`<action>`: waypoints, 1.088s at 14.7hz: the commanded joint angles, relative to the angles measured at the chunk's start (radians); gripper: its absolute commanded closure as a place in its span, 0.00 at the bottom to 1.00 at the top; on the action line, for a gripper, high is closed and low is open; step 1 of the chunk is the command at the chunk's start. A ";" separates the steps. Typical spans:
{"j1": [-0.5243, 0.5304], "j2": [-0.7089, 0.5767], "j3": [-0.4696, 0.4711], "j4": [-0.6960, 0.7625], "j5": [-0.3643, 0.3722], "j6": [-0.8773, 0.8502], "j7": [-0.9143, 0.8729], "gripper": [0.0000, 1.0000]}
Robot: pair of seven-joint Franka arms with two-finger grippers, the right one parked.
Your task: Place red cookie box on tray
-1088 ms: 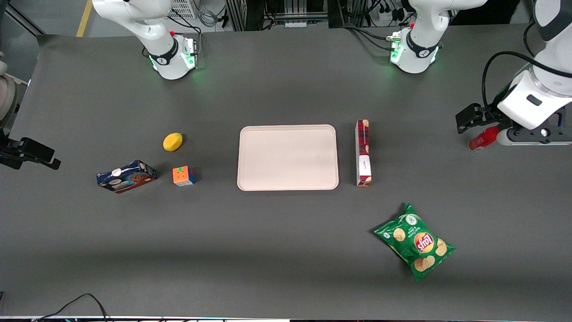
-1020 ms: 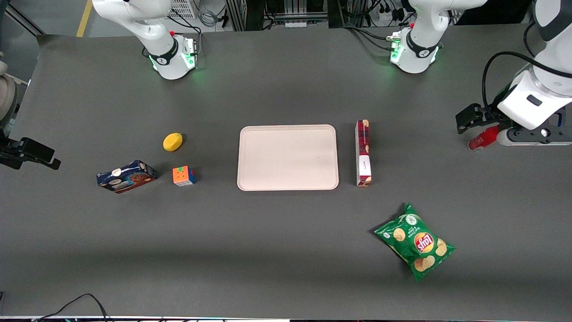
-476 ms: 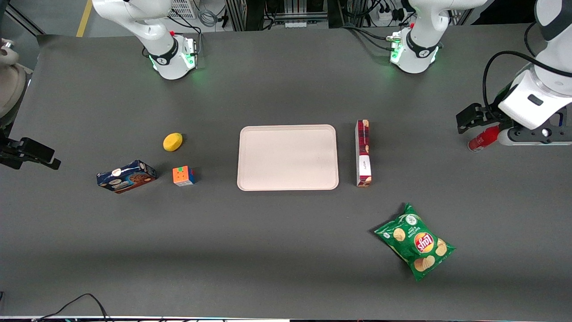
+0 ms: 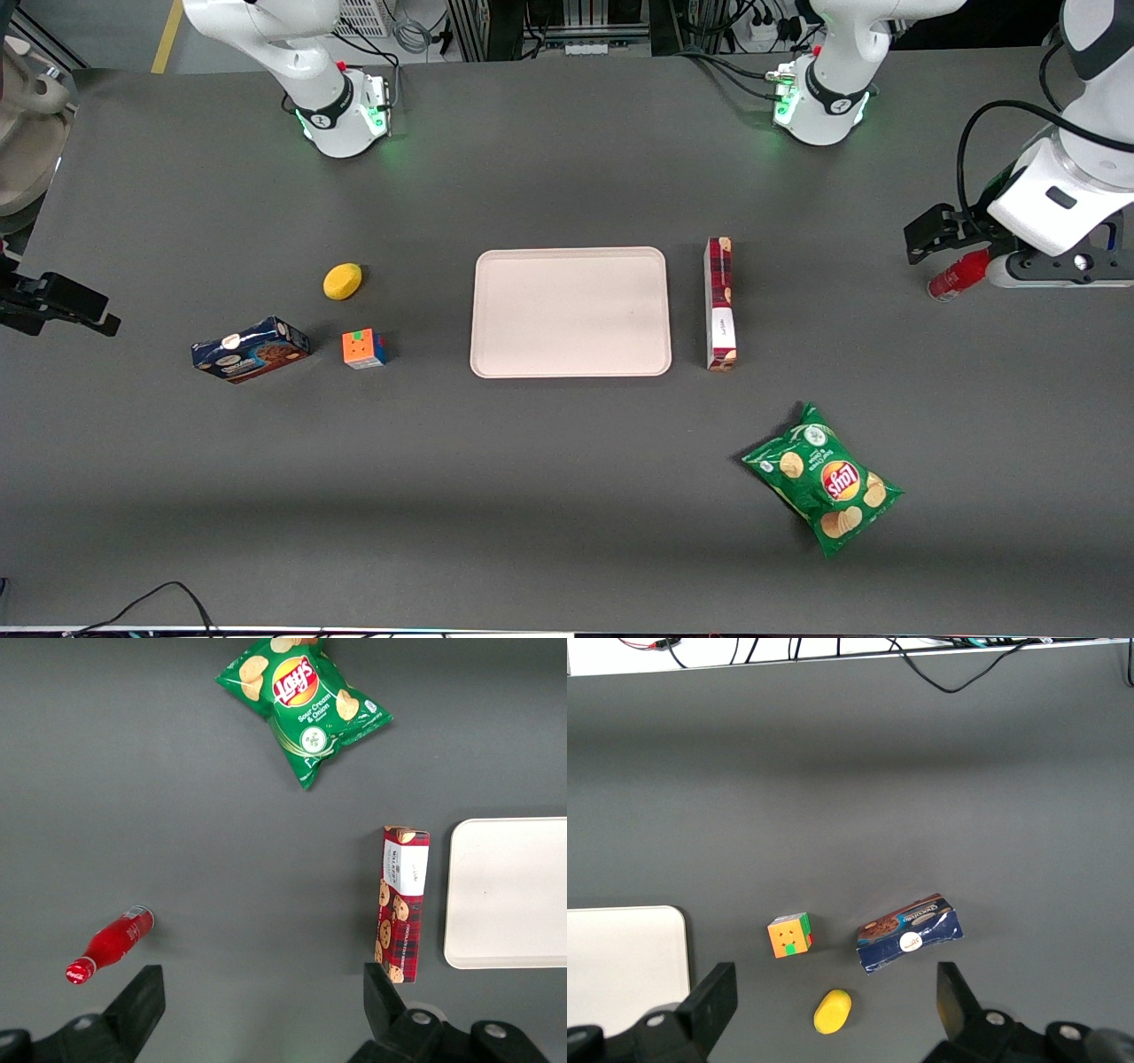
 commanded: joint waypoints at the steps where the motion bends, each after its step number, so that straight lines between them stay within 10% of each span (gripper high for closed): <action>1: -0.010 0.008 0.002 0.029 0.012 -0.040 0.012 0.00; 16: -0.018 -0.053 -0.139 -0.251 -0.011 0.061 -0.142 0.00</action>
